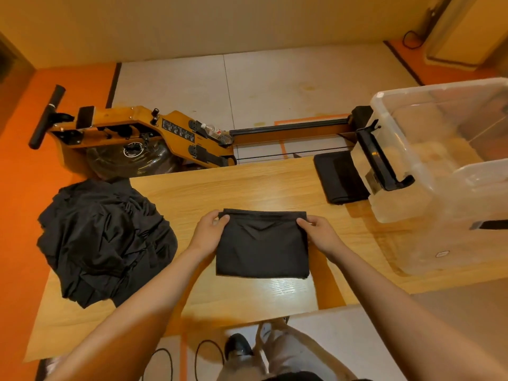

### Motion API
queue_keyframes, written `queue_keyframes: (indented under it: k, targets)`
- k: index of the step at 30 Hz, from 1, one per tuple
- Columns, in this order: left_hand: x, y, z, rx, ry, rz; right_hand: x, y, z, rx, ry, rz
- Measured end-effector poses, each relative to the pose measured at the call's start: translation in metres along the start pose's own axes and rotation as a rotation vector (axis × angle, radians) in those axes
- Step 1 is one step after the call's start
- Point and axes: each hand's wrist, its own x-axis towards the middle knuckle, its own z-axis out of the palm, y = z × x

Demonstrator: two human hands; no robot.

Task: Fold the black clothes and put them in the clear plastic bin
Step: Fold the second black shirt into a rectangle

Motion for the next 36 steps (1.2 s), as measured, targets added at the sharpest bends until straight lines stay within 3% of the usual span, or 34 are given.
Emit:
queue_keyframes:
  k: [5, 19, 24, 27, 29, 31, 33, 36]
  targets:
    - [0.017, -0.006, 0.009, 0.068, 0.042, -0.025, 0.025, 0.01, 0.006, -0.078, 0.083, 0.155]
    - [0.038, -0.013, 0.015, 0.234, 0.165, -0.068, 0.037, 0.014, 0.012, -0.188, 0.198, 0.167]
    - [0.033, -0.004, 0.013, 0.54, 0.223, -0.143, 0.032, 0.014, 0.015, -0.394, 0.32, 0.155]
    - [0.028, -0.001, 0.01, 0.711, 0.346, 0.129, 0.021, 0.005, 0.018, -0.523, 0.499, -0.01]
    - [0.027, -0.005, 0.01, 0.797, 0.296, 0.397, 0.013, 0.002, 0.026, -0.63, 0.535, -0.244]
    - [0.032, -0.014, 0.015, 0.884, 0.145, 0.557, 0.001, 0.007, 0.046, -0.782, 0.461, -0.443]
    - [0.036, -0.019, 0.023, 0.934, 0.057, 0.61, -0.009, 0.022, 0.072, -0.952, 0.294, -0.545]
    - [0.04, -0.017, 0.027, 0.927, 0.082, 0.605, -0.01, 0.045, 0.089, -1.054, 0.157, -0.497]
